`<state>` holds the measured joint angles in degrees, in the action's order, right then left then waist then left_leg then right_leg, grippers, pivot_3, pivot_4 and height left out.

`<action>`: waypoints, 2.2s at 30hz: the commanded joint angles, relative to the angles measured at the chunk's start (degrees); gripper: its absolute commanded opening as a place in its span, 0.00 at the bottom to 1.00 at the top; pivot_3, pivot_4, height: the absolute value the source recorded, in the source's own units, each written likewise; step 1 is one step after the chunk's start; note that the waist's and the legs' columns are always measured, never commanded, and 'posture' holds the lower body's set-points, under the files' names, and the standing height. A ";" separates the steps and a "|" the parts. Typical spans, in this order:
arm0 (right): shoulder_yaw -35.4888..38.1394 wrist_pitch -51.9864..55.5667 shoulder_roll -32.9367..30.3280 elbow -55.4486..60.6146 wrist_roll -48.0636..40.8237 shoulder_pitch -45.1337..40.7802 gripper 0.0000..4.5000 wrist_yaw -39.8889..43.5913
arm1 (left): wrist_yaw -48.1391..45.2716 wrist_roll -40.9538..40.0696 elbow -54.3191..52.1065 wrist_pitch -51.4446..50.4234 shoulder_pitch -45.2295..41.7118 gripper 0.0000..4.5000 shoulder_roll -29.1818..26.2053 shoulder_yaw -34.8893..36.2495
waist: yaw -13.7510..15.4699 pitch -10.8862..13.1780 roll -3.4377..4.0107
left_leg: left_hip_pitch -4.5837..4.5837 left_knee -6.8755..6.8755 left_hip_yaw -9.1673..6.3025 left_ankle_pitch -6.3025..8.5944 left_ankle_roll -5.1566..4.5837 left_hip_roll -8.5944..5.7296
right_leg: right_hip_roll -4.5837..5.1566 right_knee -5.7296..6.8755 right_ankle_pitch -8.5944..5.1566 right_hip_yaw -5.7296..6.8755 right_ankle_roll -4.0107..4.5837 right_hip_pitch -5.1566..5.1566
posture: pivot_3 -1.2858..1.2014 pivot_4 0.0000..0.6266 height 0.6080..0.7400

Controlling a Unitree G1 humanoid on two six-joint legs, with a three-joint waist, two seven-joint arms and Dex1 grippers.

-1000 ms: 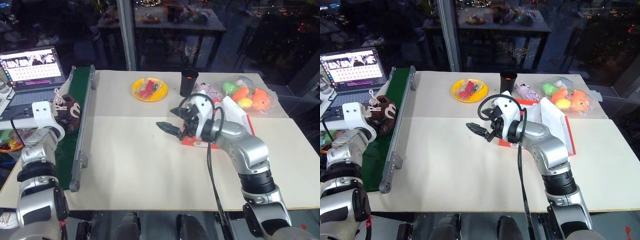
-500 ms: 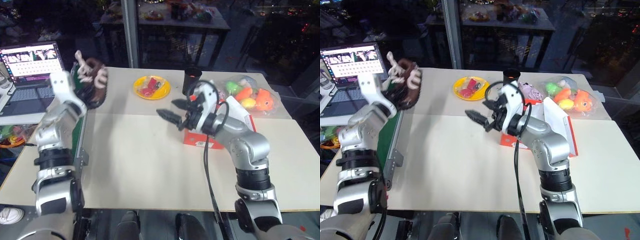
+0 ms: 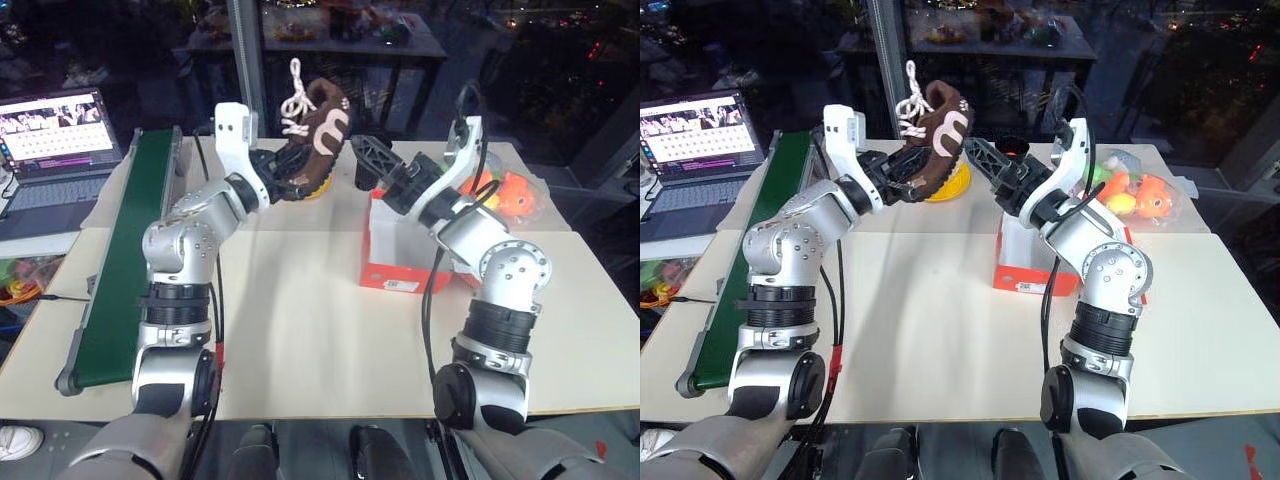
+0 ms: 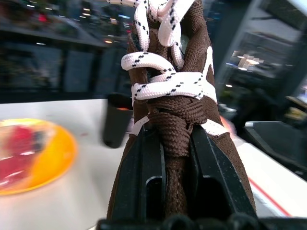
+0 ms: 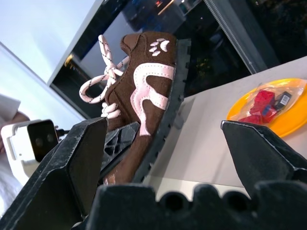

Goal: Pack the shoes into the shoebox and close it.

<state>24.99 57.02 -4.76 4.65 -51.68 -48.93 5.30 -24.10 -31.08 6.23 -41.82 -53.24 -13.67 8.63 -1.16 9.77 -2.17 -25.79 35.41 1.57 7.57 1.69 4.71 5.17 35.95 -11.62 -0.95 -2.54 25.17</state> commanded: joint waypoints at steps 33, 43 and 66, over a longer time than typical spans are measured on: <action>-1.21 -7.52 -10.21 -2.59 1.87 -3.03 0.06 -7.69 | 0.86 -2.63 -2.64 -3.22 -2.75 0.86 -0.37 2.26 | 0.23 0.03 0.05 | -0.03 0.01 -0.02 -0.01 -0.01 -0.02 | 0.01 -0.06 -0.01 -0.02 -0.02 -0.01 | 0.52 0.24 0.97; -15.07 -2.32 -25.65 -16.25 22.92 -1.53 0.06 -6.93 | 2.25 -2.96 -4.98 -4.15 -0.34 0.86 -1.83 1.82 | 0.23 0.05 0.06 | -0.06 -0.02 -0.02 0.00 -0.02 -0.06 | 0.03 -0.15 -0.03 -0.05 -0.02 0.00 | 0.52 0.24 0.97; -15.74 -3.09 -23.13 -24.34 33.66 1.80 0.49 -1.10 | 4.35 -3.28 -6.63 -4.71 0.28 0.88 -0.77 1.95 | 0.31 0.06 0.08 | -0.05 0.00 -0.02 0.00 -0.03 -0.08 | 0.03 -0.10 -0.02 -0.09 -0.04 0.00 | 0.52 0.24 0.97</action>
<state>8.34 55.25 -27.29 -21.07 -19.11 -46.50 3.82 -19.73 -33.60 2.66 -46.53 -52.86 -14.38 10.29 -0.85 9.83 -2.10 -25.84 35.41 1.55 7.57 1.66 4.63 5.20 35.84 -11.64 -1.04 -2.58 25.18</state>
